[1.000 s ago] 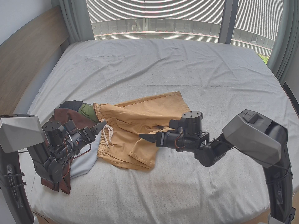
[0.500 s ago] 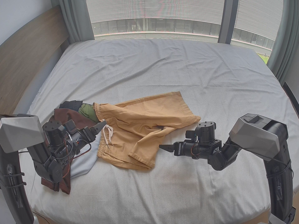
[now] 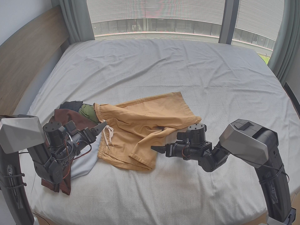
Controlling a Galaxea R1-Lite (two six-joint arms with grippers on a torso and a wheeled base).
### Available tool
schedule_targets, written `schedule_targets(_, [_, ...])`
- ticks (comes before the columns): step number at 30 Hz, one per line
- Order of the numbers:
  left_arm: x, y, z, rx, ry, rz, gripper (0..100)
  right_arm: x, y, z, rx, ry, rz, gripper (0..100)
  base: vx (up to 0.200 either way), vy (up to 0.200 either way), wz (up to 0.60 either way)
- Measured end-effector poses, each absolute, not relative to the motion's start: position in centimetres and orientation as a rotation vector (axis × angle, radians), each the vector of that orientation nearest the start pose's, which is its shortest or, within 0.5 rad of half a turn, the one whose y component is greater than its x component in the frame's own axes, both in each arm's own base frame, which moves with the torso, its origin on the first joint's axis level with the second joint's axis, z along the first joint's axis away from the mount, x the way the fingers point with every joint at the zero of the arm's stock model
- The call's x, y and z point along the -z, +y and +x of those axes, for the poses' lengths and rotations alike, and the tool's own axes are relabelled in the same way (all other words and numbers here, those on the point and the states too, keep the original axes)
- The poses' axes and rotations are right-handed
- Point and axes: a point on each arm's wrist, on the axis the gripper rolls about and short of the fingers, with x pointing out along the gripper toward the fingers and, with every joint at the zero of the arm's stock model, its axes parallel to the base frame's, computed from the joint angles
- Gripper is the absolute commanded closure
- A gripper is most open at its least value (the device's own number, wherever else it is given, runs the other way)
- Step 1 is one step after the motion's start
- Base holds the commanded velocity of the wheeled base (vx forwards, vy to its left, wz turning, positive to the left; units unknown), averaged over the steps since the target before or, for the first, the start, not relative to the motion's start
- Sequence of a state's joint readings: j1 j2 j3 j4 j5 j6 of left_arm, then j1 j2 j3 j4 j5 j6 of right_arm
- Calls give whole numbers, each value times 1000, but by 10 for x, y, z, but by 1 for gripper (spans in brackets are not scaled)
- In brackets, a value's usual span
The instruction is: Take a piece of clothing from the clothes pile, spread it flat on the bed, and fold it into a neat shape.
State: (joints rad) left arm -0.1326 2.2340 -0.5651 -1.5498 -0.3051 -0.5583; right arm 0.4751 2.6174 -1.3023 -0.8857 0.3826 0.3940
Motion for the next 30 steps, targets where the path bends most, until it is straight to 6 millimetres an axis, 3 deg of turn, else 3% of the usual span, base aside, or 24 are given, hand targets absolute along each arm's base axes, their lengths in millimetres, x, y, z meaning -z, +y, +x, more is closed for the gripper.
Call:
schedule_targets(11, [-41,-52,340,390,243,-559,0,43,261,416,-807,591,429,0,0,0,0])
schedule_targets(19, [-41,-51,340,388,243,-559,0,37,271,406,-857,529,486,0,0,0,0])
schedule_targets(30, [-42,-50,340,387,239,-560,0,1,274,378,-917,509,509,0,0,0,0])
